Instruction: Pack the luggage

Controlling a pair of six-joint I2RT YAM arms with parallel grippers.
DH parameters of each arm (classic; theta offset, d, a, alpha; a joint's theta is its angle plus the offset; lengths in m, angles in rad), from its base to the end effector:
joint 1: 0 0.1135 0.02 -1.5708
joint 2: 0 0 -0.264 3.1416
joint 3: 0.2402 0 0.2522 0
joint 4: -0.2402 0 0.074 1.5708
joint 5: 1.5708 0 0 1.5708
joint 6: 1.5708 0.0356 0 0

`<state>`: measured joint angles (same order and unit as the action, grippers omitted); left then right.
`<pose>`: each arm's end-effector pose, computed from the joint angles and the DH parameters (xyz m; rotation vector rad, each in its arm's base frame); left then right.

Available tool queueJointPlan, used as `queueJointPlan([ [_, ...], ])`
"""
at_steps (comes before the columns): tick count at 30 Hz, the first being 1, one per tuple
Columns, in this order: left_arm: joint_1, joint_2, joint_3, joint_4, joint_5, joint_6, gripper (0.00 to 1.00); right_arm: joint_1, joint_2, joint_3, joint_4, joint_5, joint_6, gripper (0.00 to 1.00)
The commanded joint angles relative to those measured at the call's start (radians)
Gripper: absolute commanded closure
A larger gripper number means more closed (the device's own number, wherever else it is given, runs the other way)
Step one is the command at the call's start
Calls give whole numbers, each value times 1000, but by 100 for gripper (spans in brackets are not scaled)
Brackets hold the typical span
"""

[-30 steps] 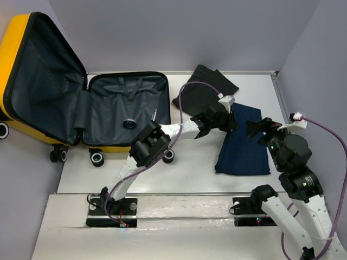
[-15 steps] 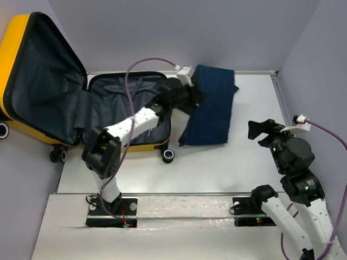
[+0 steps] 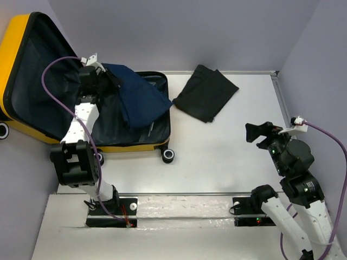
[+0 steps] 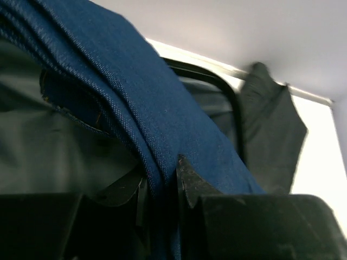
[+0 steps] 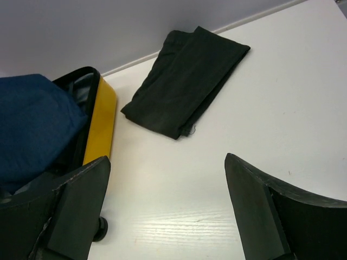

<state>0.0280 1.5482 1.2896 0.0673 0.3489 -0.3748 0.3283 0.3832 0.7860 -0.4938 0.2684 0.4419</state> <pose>0.3719 -0.0018 0.3524 -0.1017 1.7810 -0.5577 0.0834 0.0184 0.3536 0.2983 1.6443 0.3612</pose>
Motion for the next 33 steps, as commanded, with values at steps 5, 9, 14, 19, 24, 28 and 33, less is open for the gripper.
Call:
queueJointPlan([
  [5,121,179,39,-21,21,85,94,-3,60,-19,46,-75,17,7],
  [9,136,207,36,-49,-59,100,65,-3,143,-88,130,-109,41,7],
  [14,135,182,20,-121,-302,76,2,-3,310,-129,297,-138,67,7],
  [19,78,74,-10,-133,-453,53,1,-3,605,-114,481,-161,112,6],
  [24,27,-116,-119,-95,-536,-18,1,-3,883,-12,561,-127,121,5],
  [28,7,-236,-182,-46,-530,-41,1,-24,1072,102,581,-109,146,5],
  [33,-23,-160,-103,-55,-456,-35,1,-60,1288,232,595,-113,181,5],
])
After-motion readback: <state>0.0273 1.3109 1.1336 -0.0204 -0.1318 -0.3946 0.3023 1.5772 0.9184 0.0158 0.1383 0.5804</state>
